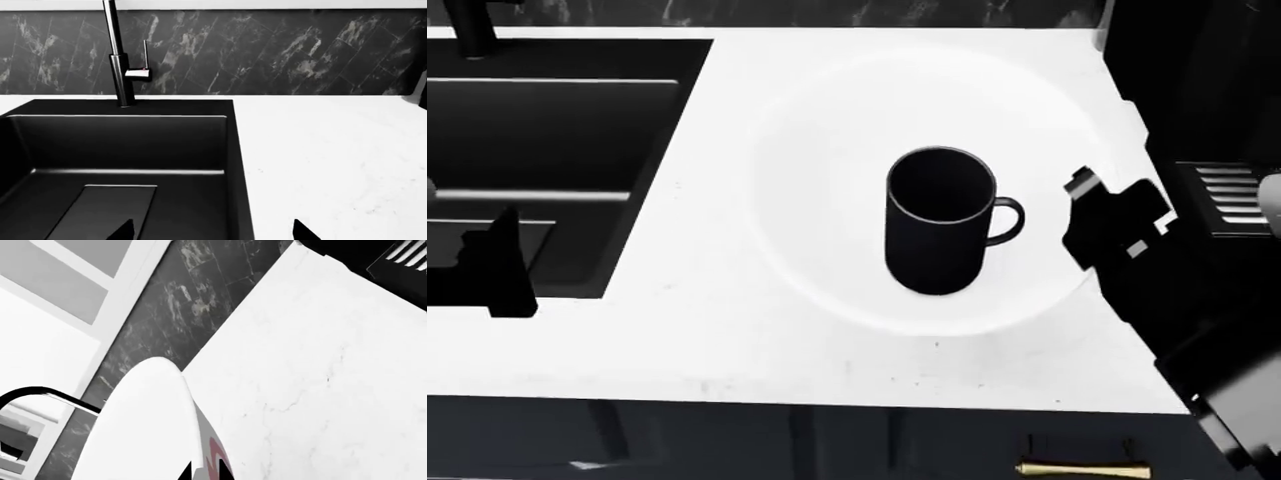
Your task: Place the cup inside the bowl on the dining table and move the bowl to any counter.
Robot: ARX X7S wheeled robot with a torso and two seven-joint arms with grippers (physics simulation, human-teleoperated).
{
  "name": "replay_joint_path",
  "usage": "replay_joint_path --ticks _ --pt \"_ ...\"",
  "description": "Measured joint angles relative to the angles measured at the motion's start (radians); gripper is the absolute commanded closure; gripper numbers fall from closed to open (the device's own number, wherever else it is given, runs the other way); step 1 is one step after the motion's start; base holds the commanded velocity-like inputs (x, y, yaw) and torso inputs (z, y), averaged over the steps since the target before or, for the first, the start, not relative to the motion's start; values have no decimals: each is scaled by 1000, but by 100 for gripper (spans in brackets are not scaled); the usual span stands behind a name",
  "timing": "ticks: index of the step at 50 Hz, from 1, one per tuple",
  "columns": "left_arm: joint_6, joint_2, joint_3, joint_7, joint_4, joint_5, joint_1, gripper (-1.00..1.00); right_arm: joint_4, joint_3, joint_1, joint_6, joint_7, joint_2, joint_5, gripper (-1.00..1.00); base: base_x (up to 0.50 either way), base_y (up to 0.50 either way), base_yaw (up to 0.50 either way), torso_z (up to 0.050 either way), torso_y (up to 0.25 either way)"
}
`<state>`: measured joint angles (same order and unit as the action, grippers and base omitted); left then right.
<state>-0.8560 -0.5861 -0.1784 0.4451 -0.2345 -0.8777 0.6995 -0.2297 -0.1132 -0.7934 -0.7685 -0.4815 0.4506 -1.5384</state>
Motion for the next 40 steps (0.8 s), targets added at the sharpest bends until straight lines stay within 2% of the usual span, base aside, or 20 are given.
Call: replay_joint_path --ticks 19,40 --pt "10 -7 5 -4 -1 -4 -15 -100 -5 11 28 5 8 -9 8 100 441 0 0 0 2" --pt "19 -14 7 -7 -7 -7 -29 -100 -1 20 89 10 14 -19 11 100 8 0 0 0 0"
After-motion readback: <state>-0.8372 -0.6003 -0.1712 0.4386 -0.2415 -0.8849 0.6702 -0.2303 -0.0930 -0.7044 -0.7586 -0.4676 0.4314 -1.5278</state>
